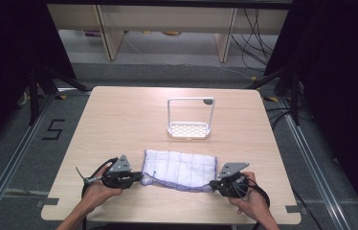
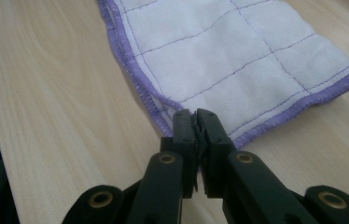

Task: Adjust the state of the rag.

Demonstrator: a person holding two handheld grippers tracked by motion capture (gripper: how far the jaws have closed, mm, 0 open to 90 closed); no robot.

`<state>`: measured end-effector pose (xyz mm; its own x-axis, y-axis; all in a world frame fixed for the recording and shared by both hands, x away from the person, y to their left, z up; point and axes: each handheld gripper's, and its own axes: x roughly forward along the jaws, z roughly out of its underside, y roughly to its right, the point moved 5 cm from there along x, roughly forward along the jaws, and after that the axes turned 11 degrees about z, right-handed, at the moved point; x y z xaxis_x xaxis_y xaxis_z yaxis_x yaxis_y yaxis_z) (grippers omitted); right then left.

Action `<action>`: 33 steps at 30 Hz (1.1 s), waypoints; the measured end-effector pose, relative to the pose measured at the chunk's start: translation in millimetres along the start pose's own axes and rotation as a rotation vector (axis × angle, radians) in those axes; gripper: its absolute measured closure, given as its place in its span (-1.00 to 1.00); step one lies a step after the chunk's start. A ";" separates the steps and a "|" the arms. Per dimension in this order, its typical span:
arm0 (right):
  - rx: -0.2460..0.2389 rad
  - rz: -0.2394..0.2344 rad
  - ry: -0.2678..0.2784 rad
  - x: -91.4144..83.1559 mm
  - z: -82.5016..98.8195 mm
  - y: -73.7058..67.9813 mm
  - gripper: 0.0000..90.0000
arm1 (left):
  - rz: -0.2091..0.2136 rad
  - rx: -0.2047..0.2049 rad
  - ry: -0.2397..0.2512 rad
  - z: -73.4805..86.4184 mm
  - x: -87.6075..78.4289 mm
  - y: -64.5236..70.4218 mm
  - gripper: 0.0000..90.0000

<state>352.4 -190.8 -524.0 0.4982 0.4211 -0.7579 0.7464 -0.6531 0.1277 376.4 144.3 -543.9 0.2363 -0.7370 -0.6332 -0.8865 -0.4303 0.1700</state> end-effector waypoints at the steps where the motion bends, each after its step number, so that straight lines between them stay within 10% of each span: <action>1: 0.014 -0.002 0.000 0.1 1.2 -1.6 0.91 | 0.001 -0.001 0.004 1.1 0.1 0.2 0.83; 9: 0.092 -0.009 0.064 -16.1 -3.7 4.2 0.21 | 0.039 -0.059 0.081 -4.8 -20.4 1.2 0.47; 13: 0.227 0.083 0.113 -28.2 -15.8 28.6 0.08 | 0.009 -0.091 0.139 -25.4 -29.2 -11.1 0.21; 16: 0.242 0.145 0.078 -20.5 -18.1 47.0 0.10 | -0.010 -0.098 0.145 -36.2 -22.4 -18.5 0.14; 27: 0.319 0.179 0.037 9.2 -25.0 75.1 0.09 | -0.012 -0.110 0.055 -63.4 10.5 -59.6 0.07; 33: 0.286 0.180 0.024 24.1 -32.5 74.1 0.09 | 0.009 -0.111 0.009 -67.5 26.3 -74.9 0.06</action>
<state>434.0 -208.6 -512.0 0.6237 0.2955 -0.7236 0.4932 -0.8670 0.0709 475.8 122.0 -522.3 0.2330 -0.7456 -0.6244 -0.8390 -0.4788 0.2586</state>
